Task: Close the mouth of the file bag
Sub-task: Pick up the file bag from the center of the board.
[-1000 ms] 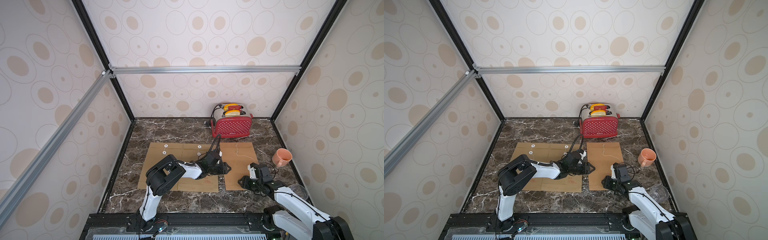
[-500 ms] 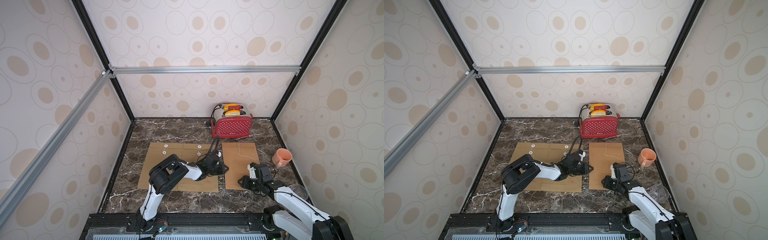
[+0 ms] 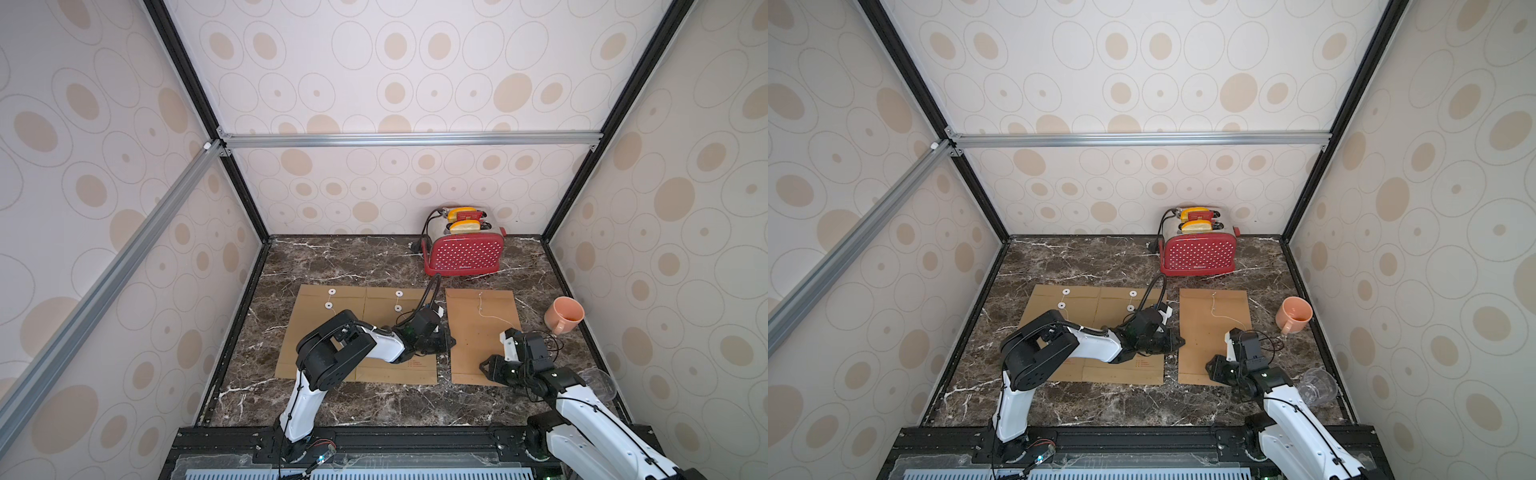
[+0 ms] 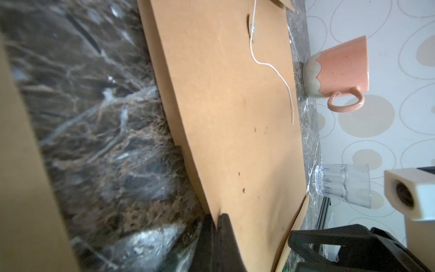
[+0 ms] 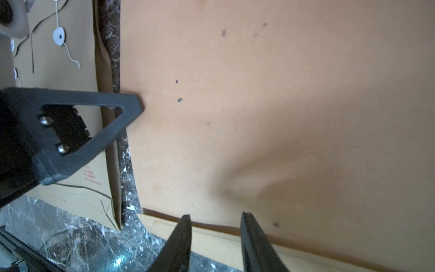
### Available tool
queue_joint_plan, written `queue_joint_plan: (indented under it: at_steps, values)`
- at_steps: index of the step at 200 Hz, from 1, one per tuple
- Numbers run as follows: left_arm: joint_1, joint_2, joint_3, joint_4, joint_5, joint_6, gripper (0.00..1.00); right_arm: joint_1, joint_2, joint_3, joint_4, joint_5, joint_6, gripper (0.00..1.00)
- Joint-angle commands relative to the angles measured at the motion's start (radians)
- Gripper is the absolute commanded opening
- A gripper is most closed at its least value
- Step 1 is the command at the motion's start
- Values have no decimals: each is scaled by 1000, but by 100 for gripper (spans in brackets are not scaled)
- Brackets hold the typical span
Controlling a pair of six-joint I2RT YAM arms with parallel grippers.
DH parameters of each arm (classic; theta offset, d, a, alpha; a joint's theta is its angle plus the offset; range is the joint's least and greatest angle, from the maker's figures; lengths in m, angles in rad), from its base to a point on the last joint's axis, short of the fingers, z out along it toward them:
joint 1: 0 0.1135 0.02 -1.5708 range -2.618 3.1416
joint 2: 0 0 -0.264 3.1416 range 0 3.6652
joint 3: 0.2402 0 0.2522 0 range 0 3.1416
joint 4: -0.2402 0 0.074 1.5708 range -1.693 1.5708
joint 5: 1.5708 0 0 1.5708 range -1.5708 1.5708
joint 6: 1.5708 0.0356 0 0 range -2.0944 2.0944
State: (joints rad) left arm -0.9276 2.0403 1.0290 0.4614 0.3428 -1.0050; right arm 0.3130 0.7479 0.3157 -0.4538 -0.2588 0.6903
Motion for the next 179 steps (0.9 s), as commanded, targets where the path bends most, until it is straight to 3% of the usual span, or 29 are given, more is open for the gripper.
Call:
queue_joint_plan:
  at_steps: [1, 39, 66, 83, 109, 135, 163, 179]
  values:
    - [-12, -97, -20, -38, -10, 63, 0, -31, -81, 73, -104, 17, -35, 39]
    - [-12, -336, -74, -130, -72, 223, 0, -112, -228, 192, -182, 23, -124, 42]
    - [-11, -522, -115, -207, -107, 345, 0, -120, -310, 267, -165, 79, -167, 63]
    - [-11, -645, -143, -261, -132, 417, 0, -121, -325, 317, -124, 87, -197, 67]
    - [-10, -819, -175, -349, -147, 556, 0, -121, -257, 409, -51, -8, -260, 68]
    - [-10, -982, -237, -367, -91, 702, 0, -123, -172, 494, -17, -94, -299, 69]
    - [11, -1159, -328, -377, -66, 762, 0, -127, -127, 566, 13, -178, -318, 71]
    - [47, -1248, -372, -349, 13, 749, 0, -132, -98, 600, 45, -268, -319, 71]
